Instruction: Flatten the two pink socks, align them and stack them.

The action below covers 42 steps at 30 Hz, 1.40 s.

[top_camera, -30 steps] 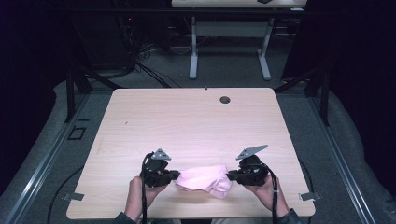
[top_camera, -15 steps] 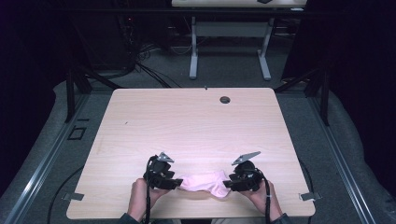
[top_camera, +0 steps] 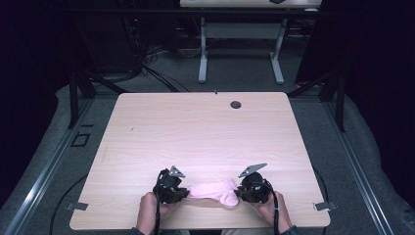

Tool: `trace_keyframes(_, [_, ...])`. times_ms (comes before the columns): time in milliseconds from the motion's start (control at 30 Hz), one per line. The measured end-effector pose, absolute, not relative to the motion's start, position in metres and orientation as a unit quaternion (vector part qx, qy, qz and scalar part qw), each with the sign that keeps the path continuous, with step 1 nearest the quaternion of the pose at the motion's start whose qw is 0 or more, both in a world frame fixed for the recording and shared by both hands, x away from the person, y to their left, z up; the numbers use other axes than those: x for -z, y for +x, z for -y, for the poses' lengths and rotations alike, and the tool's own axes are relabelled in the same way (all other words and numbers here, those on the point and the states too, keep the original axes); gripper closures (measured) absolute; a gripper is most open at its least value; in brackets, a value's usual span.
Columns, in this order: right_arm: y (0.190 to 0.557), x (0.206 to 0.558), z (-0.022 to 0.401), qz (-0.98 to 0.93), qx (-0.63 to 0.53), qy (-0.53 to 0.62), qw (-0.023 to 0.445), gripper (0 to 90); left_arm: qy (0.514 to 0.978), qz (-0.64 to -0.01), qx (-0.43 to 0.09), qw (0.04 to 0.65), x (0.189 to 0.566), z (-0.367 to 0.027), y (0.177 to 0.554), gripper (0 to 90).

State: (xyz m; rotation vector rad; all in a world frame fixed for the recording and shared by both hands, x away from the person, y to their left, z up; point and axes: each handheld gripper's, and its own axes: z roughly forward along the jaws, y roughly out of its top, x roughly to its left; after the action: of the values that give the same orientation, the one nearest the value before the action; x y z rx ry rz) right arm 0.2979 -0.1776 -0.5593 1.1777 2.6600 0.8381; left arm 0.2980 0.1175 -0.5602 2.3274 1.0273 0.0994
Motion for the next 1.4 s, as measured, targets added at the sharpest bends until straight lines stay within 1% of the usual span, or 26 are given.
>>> trace_keyframes(400, [0.319, 0.56, 0.179, -0.882, -0.285, 0.373, 0.05, 81.0, 0.863, -0.397, -0.042, 0.31, 0.565, -0.125, 0.303, 84.6])
trace_keyframes(433, [0.319, 0.56, 0.18, -0.88, -0.286, 0.376, 0.048, 80.7, 0.861, -0.4, -0.041, 0.312, 0.565, -0.126, 0.304, 82.3])
trace_keyframes(467, [0.318, 0.561, 0.18, -0.879, -0.288, 0.377, 0.05, 80.3, 0.859, -0.404, -0.042, 0.311, 0.565, -0.127, 0.304, 76.5])
trace_keyframes(500, [0.317, 0.561, 0.181, -0.877, -0.293, 0.378, 0.048, 77.8, 0.858, -0.407, -0.041, 0.311, 0.564, -0.128, 0.305, 67.2])
trace_keyframes(533, [0.316, 0.561, 0.182, -0.874, -0.295, 0.382, 0.051, 72.7, 0.854, -0.413, -0.042, 0.313, 0.563, -0.13, 0.306, 60.8])
trace_keyframes(567, [0.316, 0.56, 0.184, -0.87, -0.301, 0.386, 0.054, 65.0, 0.853, -0.412, -0.046, 0.317, 0.557, -0.133, 0.306, 53.6])
trace_keyframes(600, [0.314, 0.556, 0.188, -0.86, -0.322, 0.391, 0.052, 55.2, 0.853, -0.411, -0.049, 0.319, 0.554, -0.135, 0.306, 45.2])
trace_keyframes(633, [0.313, 0.553, 0.191, -0.856, -0.331, 0.393, 0.053, 52.1, 0.849, -0.414, -0.056, 0.324, 0.549, -0.137, 0.305, 39.8])
trace_keyframes(700, [0.31, 0.545, 0.197, -0.848, -0.348, 0.394, 0.065, 42.7, 0.846, -0.414, -0.075, 0.328, 0.539, -0.141, 0.303, 31.8])
trace_keyframes(800, [0.307, 0.532, 0.205, -0.839, -0.363, 0.396, 0.082, 30.6, 0.841, -0.417, -0.098, 0.331, 0.528, -0.148, 0.3, 22.8])
trace_keyframes(833, [0.305, 0.527, 0.209, -0.839, -0.362, 0.396, 0.091, 25.0, 0.84, -0.418, -0.104, 0.332, 0.526, -0.15, 0.299, 20.6])
trace_keyframes(900, [0.301, 0.52, 0.218, -0.833, -0.367, 0.399, 0.109, 17.0, 0.837, -0.42, -0.116, 0.331, 0.521, -0.157, 0.297, 16.7])
trace_keyframes(933, [0.299, 0.518, 0.222, -0.828, -0.374, 0.401, 0.115, 14.9, 0.837, -0.42, -0.117, 0.332, 0.519, -0.161, 0.296, 15.2])
trace_keyframes(1000, [0.295, 0.515, 0.23, -0.819, -0.382, 0.408, 0.13, 12.0, 0.833, -0.424, -0.124, 0.333, 0.518, -0.169, 0.295, 14.8])
trace_keyframes(1067, [0.292, 0.513, 0.241, -0.814, -0.38, 0.416, 0.142, 7.9, 0.827, -0.437, -0.126, 0.332, 0.521, -0.177, 0.294, 12.0])
trace_keyframes(1200, [0.288, 0.519, 0.26, -0.802, -0.371, 0.44, 0.159, 1.4, 0.817, -0.457, -0.137, 0.324, 0.529, -0.193, 0.294, 9.1])
trace_keyframes(1333, [0.287, 0.531, 0.277, -0.788, -0.363, 0.466, 0.171, 0.0, 0.803, -0.482, -0.15, 0.317, 0.543, -0.209, 0.293, 7.6])
trace_keyframes(1400, [0.288, 0.538, 0.286, -0.779, -0.36, 0.481, 0.177, 0.0, 0.796, -0.495, -0.154, 0.314, 0.551, -0.216, 0.293, 5.4])
